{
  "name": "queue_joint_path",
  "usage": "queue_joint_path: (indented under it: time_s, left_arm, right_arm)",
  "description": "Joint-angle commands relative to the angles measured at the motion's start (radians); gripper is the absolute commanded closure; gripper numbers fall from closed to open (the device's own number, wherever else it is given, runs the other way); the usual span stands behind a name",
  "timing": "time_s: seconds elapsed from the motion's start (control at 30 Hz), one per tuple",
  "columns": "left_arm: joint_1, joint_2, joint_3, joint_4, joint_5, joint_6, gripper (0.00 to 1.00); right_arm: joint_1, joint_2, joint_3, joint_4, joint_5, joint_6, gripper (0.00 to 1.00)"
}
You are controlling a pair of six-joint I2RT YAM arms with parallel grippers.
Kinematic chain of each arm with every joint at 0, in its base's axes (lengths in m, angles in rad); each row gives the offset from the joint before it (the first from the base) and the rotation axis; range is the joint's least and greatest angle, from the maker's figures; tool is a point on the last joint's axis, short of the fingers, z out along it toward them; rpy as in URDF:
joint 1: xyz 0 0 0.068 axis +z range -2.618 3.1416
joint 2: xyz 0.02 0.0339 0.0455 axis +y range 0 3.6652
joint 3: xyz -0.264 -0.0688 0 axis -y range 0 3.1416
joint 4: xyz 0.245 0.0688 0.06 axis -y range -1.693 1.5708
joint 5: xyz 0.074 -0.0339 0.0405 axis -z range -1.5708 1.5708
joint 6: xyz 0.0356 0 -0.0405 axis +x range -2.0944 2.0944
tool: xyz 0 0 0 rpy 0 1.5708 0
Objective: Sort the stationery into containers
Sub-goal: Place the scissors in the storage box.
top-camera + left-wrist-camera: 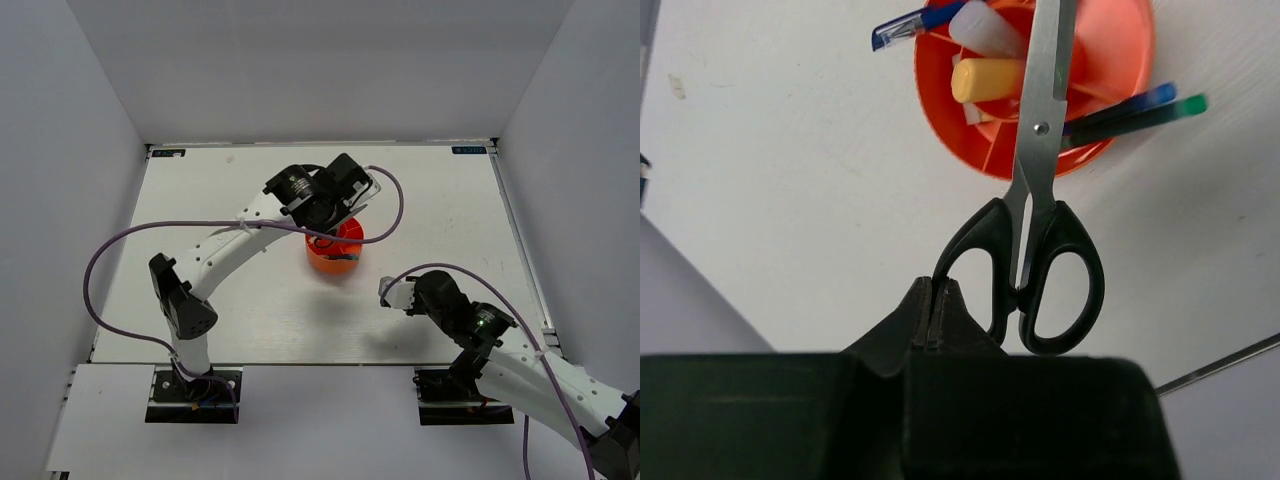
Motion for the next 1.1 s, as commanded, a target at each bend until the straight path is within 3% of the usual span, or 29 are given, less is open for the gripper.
queue_joint_path:
  time_s: [0.0, 0.23, 0.4, 0.67, 0.9, 1.07]
  left_arm:
    - [0.002, -0.002, 0.022, -0.051, -0.057, 0.163, 1.0]
    - [-0.047, 0.013, -0.083, 0.141, -0.298, 0.352, 1.0]
    - [-0.11, -0.028, -0.173, 0.307, -0.396, 0.574, 1.0]
    - [-0.179, -0.01, -0.285, 0.534, -0.488, 0.79, 1.0]
    - [-0.2, -0.025, -0.371, 0.678, -0.558, 0.931, 1.0]
    - [-0.207, -0.042, -0.423, 0.733, -0.588, 1.004, 1.0]
  right_arm:
    - [-0.017, -0.035, -0.033, 0.085, 0.06, -0.051, 0.62]
    - [-0.049, -0.058, -0.061, 0.109, 0.042, -0.017, 0.62]
    - [-0.071, -0.083, -0.102, 0.122, 0.039, 0.0, 0.62]
    - [-0.097, -0.138, -0.158, 0.094, 0.123, -0.018, 0.62]
    - [-0.108, -0.216, -0.234, 0.094, 0.198, -0.035, 0.79]
    - [-0.126, -0.254, -0.28, 0.1, 0.25, -0.049, 0.99]
